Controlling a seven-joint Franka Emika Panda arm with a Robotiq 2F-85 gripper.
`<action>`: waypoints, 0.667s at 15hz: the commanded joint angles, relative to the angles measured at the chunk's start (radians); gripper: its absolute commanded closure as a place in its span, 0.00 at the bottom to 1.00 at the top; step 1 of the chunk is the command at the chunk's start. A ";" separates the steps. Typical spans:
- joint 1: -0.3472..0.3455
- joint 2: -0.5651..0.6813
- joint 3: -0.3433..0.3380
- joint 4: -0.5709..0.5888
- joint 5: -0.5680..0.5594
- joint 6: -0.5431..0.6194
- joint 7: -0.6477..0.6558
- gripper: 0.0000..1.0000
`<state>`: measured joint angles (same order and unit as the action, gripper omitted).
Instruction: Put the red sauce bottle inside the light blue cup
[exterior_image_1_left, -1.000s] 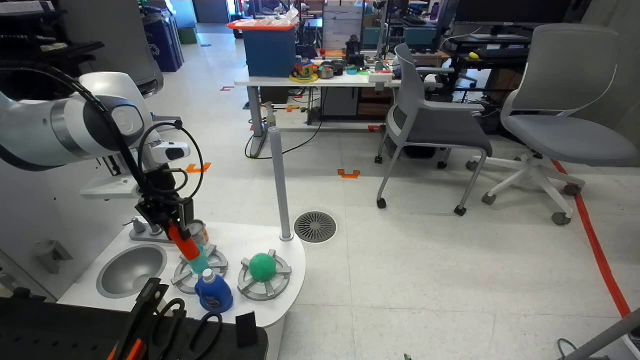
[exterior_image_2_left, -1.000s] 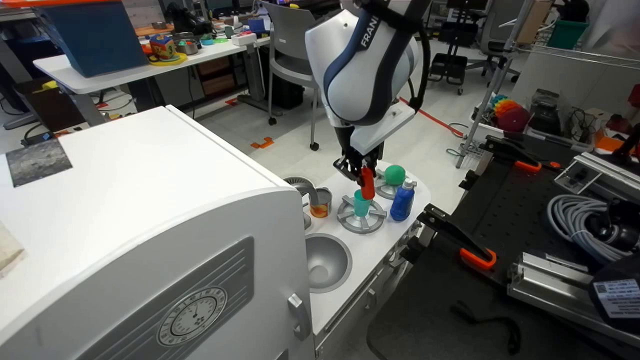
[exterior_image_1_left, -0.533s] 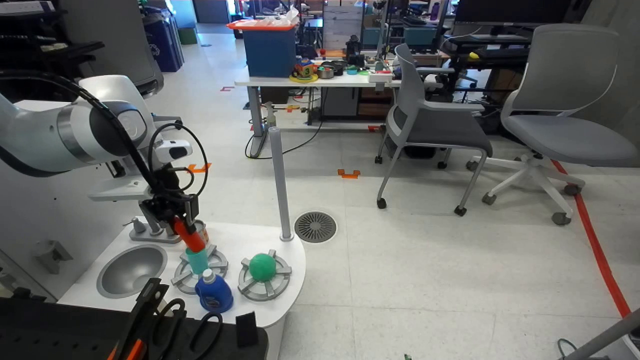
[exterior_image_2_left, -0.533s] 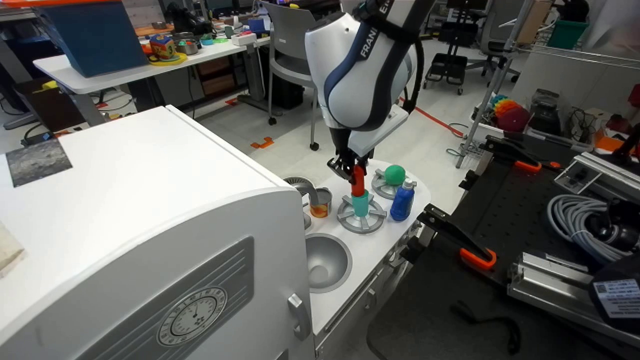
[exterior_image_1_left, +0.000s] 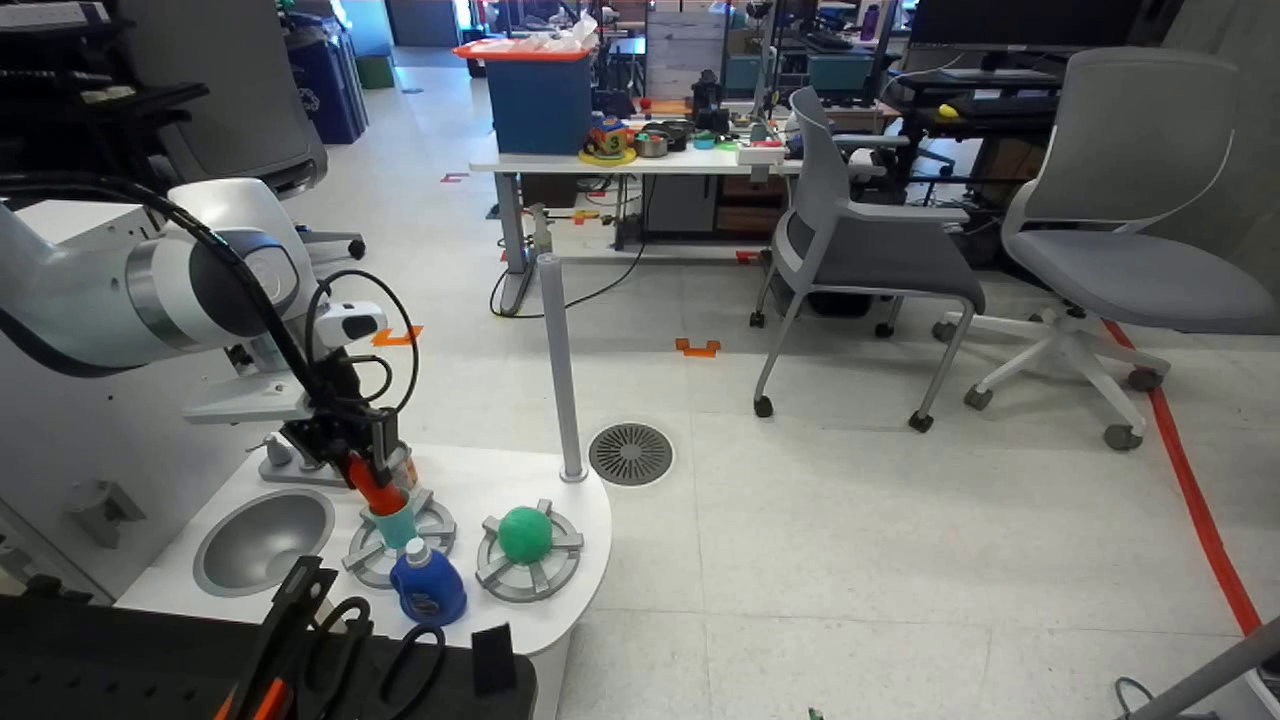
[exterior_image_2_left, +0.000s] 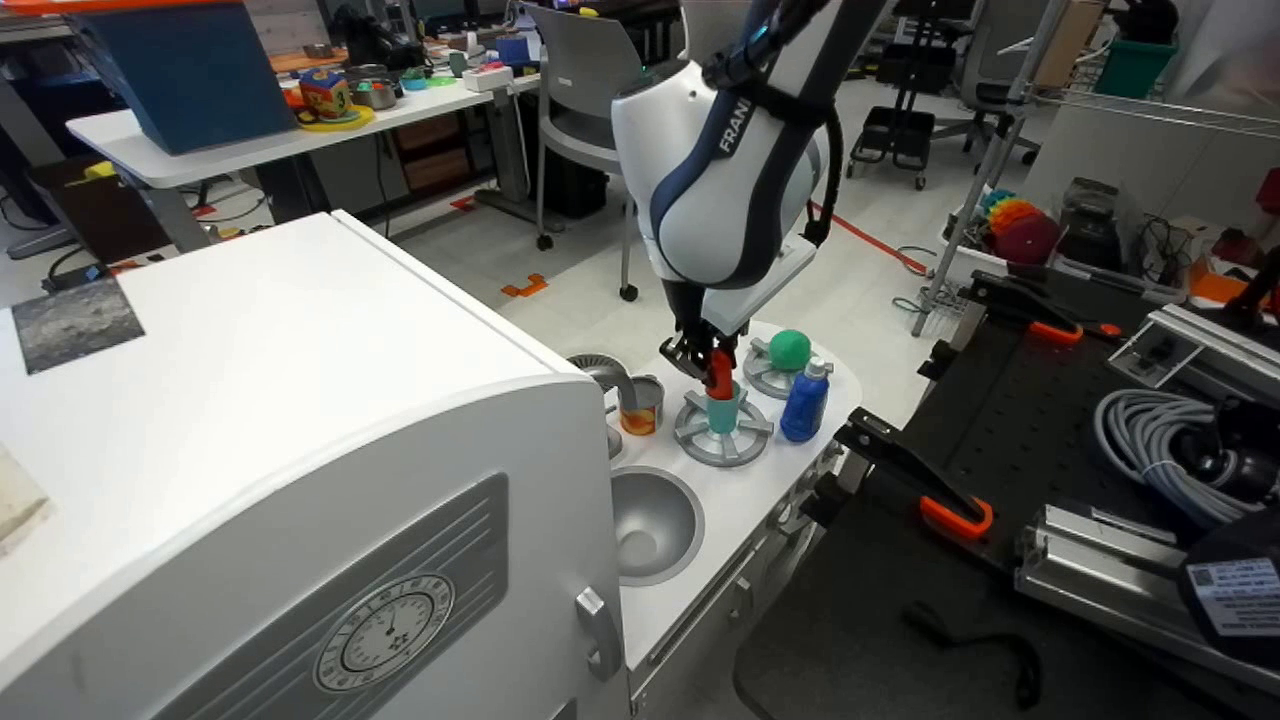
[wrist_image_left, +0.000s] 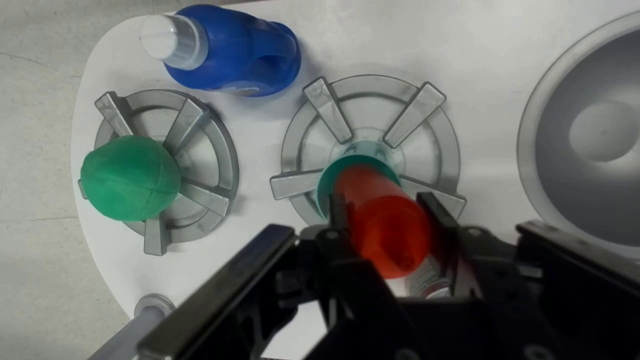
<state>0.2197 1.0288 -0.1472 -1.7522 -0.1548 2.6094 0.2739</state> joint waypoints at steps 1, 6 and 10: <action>-0.032 0.040 0.015 0.052 0.015 -0.021 -0.036 0.87; -0.049 0.088 0.025 0.098 0.021 -0.032 -0.055 0.87; -0.050 0.106 0.032 0.108 0.021 -0.036 -0.070 0.33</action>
<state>0.1868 1.1116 -0.1289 -1.6818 -0.1464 2.6042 0.2386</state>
